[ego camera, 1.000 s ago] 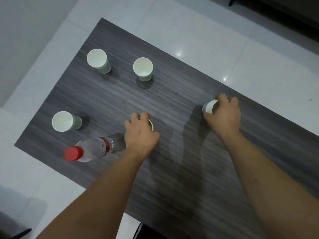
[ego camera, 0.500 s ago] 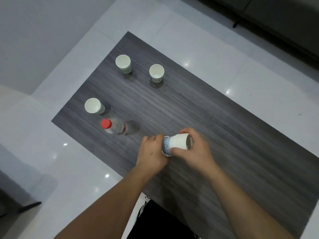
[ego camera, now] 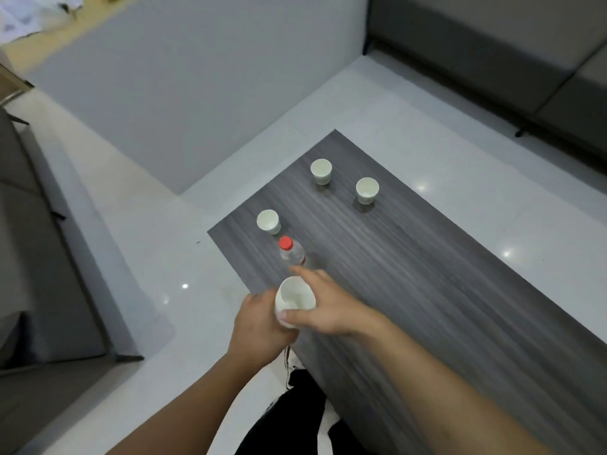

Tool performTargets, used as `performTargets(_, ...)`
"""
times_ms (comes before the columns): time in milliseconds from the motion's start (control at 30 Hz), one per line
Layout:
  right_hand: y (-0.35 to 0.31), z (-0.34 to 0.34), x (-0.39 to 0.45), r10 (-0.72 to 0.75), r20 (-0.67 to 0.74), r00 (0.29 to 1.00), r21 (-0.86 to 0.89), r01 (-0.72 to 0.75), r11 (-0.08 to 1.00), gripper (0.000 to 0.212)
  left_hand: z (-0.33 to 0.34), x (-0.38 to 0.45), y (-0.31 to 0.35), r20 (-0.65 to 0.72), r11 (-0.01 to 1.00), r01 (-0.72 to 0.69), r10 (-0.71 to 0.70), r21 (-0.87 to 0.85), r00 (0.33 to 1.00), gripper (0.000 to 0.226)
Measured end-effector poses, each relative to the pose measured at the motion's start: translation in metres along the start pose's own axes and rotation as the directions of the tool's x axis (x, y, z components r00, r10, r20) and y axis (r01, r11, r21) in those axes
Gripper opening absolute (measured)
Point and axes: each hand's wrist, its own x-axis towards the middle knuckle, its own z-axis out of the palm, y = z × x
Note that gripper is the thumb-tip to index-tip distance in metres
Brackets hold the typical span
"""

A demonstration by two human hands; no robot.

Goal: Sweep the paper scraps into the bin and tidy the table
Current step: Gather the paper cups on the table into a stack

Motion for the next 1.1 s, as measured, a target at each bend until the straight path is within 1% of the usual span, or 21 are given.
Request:
performTargets(100, -0.024, -0.011, 0.032, -0.027, -0.112, 0.993, 0.014, 0.029, 0.999, 0.086, -0.027, 0.017, -0.032, -0.055, 0.942, 0.273, -0.288, -0.193, 0.956, 0.048)
performTargets(133, -0.029, -0.014, 0.046, -0.028, -0.133, 0.991, 0.0, 0.028, 1.0, 0.082, -0.035, 0.026, -0.041, -0.074, 0.911, 0.334, -0.36, -0.243, 0.93, 0.052)
performTargets(200, -0.039, -0.021, 0.08, -0.013, -0.149, 0.989, -0.031, 0.009, 0.999, 0.075, -0.048, 0.05, -0.06, -0.107, 0.867, 0.386, -0.436, -0.314, 0.893, 0.057)
performTargets(300, -0.049, -0.031, 0.151, 0.06, -0.218, 0.974, -0.024, -0.067, 0.997, 0.068, -0.062, 0.096, -0.092, -0.11, 0.828, 0.409, -0.481, -0.383, 0.87, 0.058)
performTargets(333, -0.049, -0.033, 0.179, 0.08, -0.243, 0.967, -0.071, -0.1, 0.992, 0.068, -0.063, 0.114, -0.105, -0.099, 0.815, 0.418, -0.493, -0.401, 0.865, 0.059)
performTargets(433, -0.046, -0.035, 0.267, 0.125, -0.253, 0.96, -0.34, -0.209, 0.917, 0.07, -0.061, 0.175, -0.147, -0.034, 0.784, 0.461, -0.52, -0.417, 0.854, 0.064)
performTargets(533, -0.033, -0.018, 0.343, 0.208, -0.165, 0.964, -0.551, -0.265, 0.791, 0.077, -0.056, 0.232, -0.183, 0.043, 0.797, 0.467, -0.49, -0.384, 0.871, 0.07)
performTargets(600, -0.018, -0.002, 0.374, 0.32, -0.092, 0.943, -0.582, -0.312, 0.751, 0.087, -0.052, 0.263, -0.201, 0.095, 0.816, 0.465, -0.463, -0.342, 0.881, 0.067)
performTargets(667, -0.001, 0.009, 0.387, 0.364, -0.087, 0.927, -0.578, -0.345, 0.739, 0.077, -0.051, 0.295, -0.212, 0.132, 0.836, 0.452, -0.433, -0.311, 0.892, 0.067)
performTargets(700, 0.007, 0.01, 0.389, 0.357, -0.141, 0.923, -0.563, -0.372, 0.738, 0.068, -0.05, 0.311, -0.215, 0.149, 0.847, 0.44, -0.414, -0.298, 0.898, 0.067)
performTargets(733, 0.014, 0.006, 0.389, 0.334, -0.246, 0.91, -0.515, -0.414, 0.75, 0.06, -0.049, 0.327, -0.215, 0.166, 0.86, 0.42, -0.387, -0.289, 0.907, 0.068)
performTargets(767, 0.019, -0.002, 0.387, 0.294, -0.398, 0.869, -0.433, -0.46, 0.775, 0.056, -0.047, 0.342, -0.212, 0.184, 0.873, 0.397, -0.357, -0.283, 0.916, 0.068)
performTargets(800, 0.021, -0.015, 0.386, 0.245, -0.567, 0.786, -0.328, -0.488, 0.809, 0.055, -0.045, 0.355, -0.208, 0.203, 0.884, 0.375, -0.328, -0.278, 0.923, 0.069)
performTargets(833, 0.022, -0.033, 0.386, 0.197, -0.726, 0.659, -0.214, -0.488, 0.846, 0.054, -0.042, 0.367, -0.202, 0.221, 0.895, 0.353, -0.299, -0.272, 0.928, 0.071)
performTargets(867, 0.022, -0.054, 0.386, 0.158, -0.849, 0.505, -0.112, -0.464, 0.879, 0.053, -0.038, 0.377, -0.195, 0.243, 0.905, 0.332, -0.271, -0.265, 0.932, 0.072)
performTargets(900, 0.023, -0.077, 0.388, 0.128, -0.923, 0.362, -0.045, -0.435, 0.899, 0.052, -0.033, 0.386, -0.187, 0.264, 0.913, 0.315, -0.247, -0.259, 0.933, 0.073)
performTargets(933, 0.025, -0.099, 0.391, 0.109, -0.961, 0.254, -0.009, -0.423, 0.906, 0.051, -0.029, 0.394, -0.18, 0.282, 0.919, 0.299, -0.224, -0.258, 0.933, 0.074)
performTargets(967, 0.029, -0.118, 0.395, 0.104, -0.971, 0.214, 0.0, -0.441, 0.898, 0.05, -0.023, 0.401, -0.173, 0.296, 0.923, 0.283, -0.203, -0.259, 0.933, 0.074)
performTargets(1000, 0.033, -0.134, 0.399, 0.12, -0.961, 0.251, -0.021, -0.493, 0.87, 0.05, -0.018, 0.408, -0.165, 0.309, 0.927, 0.27, -0.185, -0.261, 0.933, 0.074)
performTargets(1067, 0.045, -0.15, 0.41, 0.207, -0.87, 0.448, -0.139, -0.625, 0.768, 0.049, -0.01, 0.42, -0.151, 0.331, 0.935, 0.24, -0.147, -0.26, 0.932, 0.073)
performTargets(1100, 0.051, -0.151, 0.415, 0.266, -0.8, 0.537, -0.198, -0.656, 0.728, 0.05, -0.006, 0.425, -0.146, 0.338, 0.942, 0.219, -0.125, -0.255, 0.933, 0.074)
